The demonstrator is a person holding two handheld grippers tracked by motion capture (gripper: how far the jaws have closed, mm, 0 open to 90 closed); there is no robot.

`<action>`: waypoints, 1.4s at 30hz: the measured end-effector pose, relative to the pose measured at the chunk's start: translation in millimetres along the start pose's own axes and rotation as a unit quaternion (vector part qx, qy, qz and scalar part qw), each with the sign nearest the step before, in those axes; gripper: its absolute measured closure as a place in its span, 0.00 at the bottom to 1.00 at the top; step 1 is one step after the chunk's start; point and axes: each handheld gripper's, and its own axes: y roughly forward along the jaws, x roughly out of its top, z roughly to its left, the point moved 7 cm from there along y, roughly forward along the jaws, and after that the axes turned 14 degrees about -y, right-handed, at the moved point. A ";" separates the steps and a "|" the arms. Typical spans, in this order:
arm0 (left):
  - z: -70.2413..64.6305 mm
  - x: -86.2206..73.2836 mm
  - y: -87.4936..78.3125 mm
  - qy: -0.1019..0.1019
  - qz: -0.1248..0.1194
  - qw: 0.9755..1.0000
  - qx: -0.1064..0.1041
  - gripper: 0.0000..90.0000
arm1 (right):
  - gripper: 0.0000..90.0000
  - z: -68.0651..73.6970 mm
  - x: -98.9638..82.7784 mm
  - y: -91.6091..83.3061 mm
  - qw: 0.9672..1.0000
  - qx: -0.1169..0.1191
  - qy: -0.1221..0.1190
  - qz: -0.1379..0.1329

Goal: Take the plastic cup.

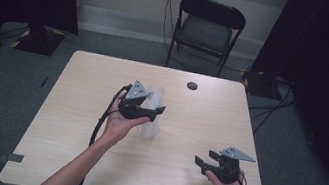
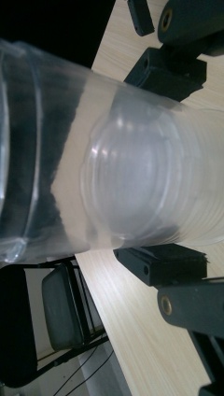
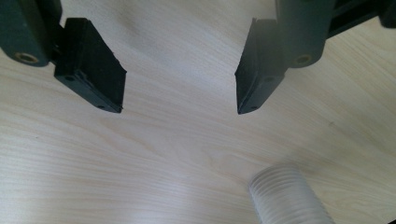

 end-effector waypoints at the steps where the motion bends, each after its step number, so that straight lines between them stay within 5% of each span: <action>1: -0.2 1.2 -0.7 0.001 -0.002 1.000 -0.001 0.35 | 0.37 -0.2 -0.4 -0.6 1.000 -0.001 0.000 0.000; 9: -1.1 15.8 -11.3 -0.013 -0.020 1.000 -0.013 0.36 | 0.37 -1.2 -2.1 -3.5 1.000 -0.003 0.002 0.000; 13: -4.2 27.0 -21.9 0.004 -0.038 0.999 -0.010 0.36 | 0.37 -1.3 -2.4 -3.6 1.000 -0.004 0.004 0.000; 31: -9.9 42.7 -30.8 -0.011 -0.083 0.996 -0.027 0.38 | 0.36 -1.3 -2.5 -2.7 1.000 -0.002 0.006 -0.001; 36: -13.2 47.9 -35.9 -0.001 -0.097 0.995 -0.026 0.40 | 0.36 -1.0 -2.2 -1.9 1.000 -0.001 0.004 0.000; 42: -17.4 49.5 -41.5 -0.010 -0.097 0.995 -0.033 0.40 | 0.36 -1.2 -1.1 -1.2 1.000 0.001 0.004 -0.002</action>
